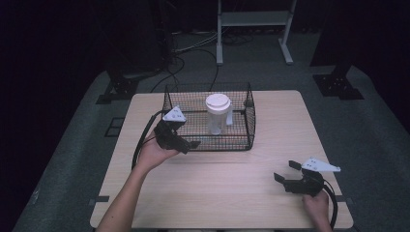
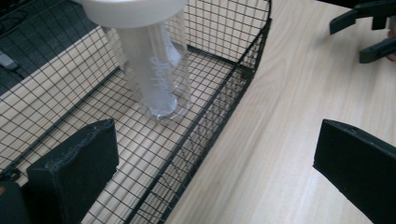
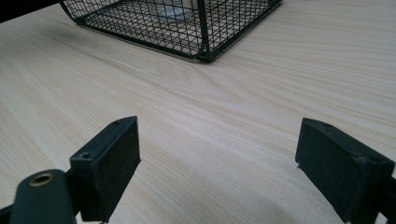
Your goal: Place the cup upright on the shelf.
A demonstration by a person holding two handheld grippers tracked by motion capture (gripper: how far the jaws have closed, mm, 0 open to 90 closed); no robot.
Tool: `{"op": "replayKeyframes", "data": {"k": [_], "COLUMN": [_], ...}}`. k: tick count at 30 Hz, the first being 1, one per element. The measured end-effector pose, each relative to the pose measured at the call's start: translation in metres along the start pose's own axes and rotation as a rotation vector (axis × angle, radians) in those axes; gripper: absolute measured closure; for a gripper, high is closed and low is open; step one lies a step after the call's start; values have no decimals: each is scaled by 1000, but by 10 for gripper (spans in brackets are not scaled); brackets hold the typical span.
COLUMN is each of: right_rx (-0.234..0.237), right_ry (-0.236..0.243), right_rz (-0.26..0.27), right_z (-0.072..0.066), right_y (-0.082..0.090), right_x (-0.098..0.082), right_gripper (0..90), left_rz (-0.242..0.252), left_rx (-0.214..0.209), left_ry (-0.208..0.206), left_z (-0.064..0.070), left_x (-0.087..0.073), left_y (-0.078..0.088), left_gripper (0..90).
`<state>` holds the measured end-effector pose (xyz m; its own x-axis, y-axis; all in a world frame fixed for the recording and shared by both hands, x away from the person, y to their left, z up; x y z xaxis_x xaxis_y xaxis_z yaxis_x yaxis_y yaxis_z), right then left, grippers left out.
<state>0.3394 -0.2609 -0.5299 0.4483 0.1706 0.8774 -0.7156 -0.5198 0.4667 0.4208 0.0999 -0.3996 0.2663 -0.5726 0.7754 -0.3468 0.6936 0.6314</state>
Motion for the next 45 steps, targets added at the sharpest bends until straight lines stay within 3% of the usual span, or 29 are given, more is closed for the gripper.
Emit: {"op": "replayKeyframes", "data": {"k": [24,45], "right_rx": [-5,-7], "right_ry": [3,10], "right_rz": [-6,-8], "right_z": [-1,-2], "right_y": [0,0], "right_x": [0,-1], "right_gripper": [129,129], "left_rz": [83,117], "left_rx": [-41,-37], "left_ry": [9,38], "left_z": [31,43], "left_x": [-31,-66], "left_y": [13,15], "left_gripper": [0,0]}}
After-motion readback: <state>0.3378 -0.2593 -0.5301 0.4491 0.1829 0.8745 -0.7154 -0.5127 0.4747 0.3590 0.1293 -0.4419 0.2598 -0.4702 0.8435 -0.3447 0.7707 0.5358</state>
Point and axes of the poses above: each handheld gripper's, and its own axes: y roughly backward along the jaws, x roughly out of its top, z roughly to its right, the point moved 7 cm from there along -y, roughly forward along the jaws, and after that the axes turned 4 degrees about -x, right-handed, at the moved point
